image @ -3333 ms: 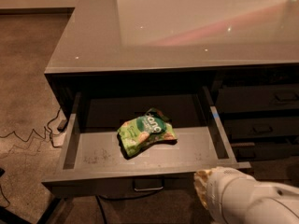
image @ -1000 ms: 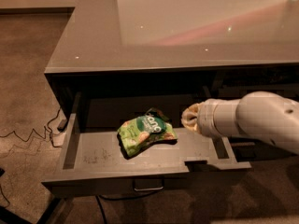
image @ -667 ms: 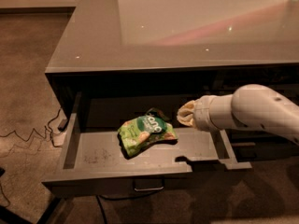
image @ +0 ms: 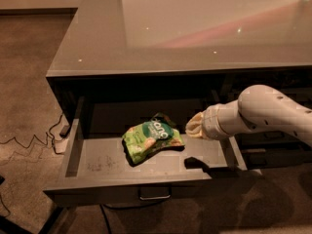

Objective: Open top drawer

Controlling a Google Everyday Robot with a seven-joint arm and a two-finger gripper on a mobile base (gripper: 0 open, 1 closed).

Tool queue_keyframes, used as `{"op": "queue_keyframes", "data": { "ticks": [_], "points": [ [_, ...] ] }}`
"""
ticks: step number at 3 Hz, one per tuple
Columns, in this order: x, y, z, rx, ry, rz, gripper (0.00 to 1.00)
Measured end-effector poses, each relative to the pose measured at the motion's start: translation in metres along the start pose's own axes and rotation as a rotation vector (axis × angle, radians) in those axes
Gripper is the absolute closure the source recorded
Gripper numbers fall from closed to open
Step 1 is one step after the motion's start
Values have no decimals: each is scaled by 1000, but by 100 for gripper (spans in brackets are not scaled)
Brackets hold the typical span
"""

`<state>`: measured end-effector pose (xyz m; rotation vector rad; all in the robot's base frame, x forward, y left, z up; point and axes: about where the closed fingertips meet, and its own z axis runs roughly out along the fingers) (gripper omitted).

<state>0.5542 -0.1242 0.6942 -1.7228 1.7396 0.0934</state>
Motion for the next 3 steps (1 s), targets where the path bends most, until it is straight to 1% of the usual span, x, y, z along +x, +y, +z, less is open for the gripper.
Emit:
{"op": "queue_keyframes", "data": {
  "ticks": [1,2,3],
  "points": [
    [13,28,-12,-72,15,-14,100],
    [12,28,-9,-77,12,-16,100],
    [14,57,-6,-98,-6,-9,100]
  ]
}}
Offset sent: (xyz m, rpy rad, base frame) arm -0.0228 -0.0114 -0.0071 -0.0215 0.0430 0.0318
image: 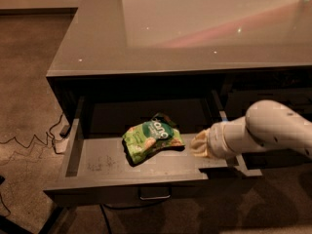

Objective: Open top drawer

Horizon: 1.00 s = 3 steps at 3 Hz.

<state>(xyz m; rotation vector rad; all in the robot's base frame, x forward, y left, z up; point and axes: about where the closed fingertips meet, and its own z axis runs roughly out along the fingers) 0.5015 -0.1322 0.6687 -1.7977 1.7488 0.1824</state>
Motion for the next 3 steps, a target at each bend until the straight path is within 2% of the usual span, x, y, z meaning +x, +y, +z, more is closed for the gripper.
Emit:
{"op": "queue_keyframes", "data": {
  "ticks": [1,2,3],
  "points": [
    [7,45,1,-29,-6,17,100],
    [6,47,-2,-31,-6,18,100],
    [9,64,-8,-41,6,24,100]
  ]
}}
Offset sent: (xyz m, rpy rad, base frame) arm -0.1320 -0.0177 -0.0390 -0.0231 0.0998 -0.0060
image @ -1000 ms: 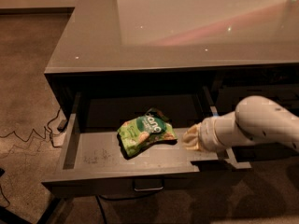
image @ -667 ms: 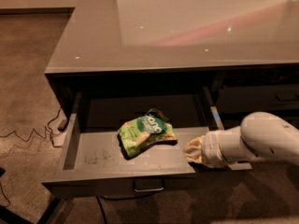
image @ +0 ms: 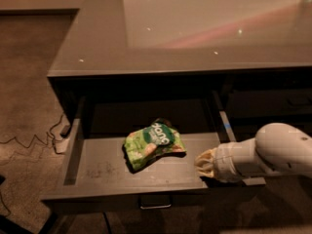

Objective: Open top drawer

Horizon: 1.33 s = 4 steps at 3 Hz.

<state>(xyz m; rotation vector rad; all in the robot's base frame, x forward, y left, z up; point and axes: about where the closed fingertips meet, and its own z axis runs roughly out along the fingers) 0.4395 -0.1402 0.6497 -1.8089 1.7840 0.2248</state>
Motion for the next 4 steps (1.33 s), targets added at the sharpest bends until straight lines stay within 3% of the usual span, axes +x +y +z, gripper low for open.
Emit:
{"op": "queue_keyframes", "data": {
  "ticks": [1,2,4],
  "points": [
    [-1,-1,-1,0,0,0,100],
    [7,26,-12,-16,25,5,100],
    [6,25,-13,-16,25,5,58]
  ]
}}
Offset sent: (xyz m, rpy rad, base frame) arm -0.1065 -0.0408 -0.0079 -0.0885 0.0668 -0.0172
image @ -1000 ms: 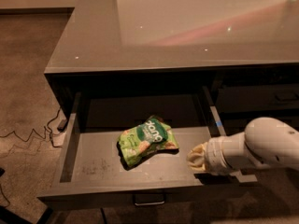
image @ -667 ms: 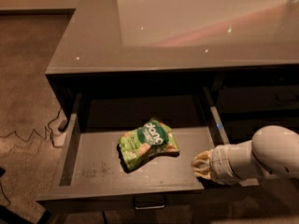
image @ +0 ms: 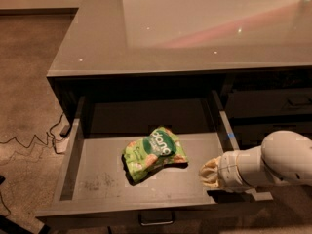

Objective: Open top drawer

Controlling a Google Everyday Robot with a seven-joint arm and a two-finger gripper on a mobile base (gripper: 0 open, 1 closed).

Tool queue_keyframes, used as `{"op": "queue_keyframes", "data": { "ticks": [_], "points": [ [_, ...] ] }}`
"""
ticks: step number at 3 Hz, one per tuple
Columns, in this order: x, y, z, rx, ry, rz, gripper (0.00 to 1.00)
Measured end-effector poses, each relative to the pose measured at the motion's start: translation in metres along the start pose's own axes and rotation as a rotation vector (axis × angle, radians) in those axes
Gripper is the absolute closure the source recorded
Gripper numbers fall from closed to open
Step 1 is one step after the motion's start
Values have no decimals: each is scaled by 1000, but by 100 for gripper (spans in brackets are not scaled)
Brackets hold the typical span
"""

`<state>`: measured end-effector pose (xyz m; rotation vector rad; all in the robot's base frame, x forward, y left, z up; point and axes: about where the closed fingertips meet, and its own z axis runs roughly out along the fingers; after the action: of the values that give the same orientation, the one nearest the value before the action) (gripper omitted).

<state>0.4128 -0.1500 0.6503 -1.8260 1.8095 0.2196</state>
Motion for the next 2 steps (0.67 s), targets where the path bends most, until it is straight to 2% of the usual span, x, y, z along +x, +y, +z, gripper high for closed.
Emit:
{"op": "queue_keyframes", "data": {
  "ticks": [2],
  "points": [
    [0,0,0,0,0,0,12]
  ]
}}
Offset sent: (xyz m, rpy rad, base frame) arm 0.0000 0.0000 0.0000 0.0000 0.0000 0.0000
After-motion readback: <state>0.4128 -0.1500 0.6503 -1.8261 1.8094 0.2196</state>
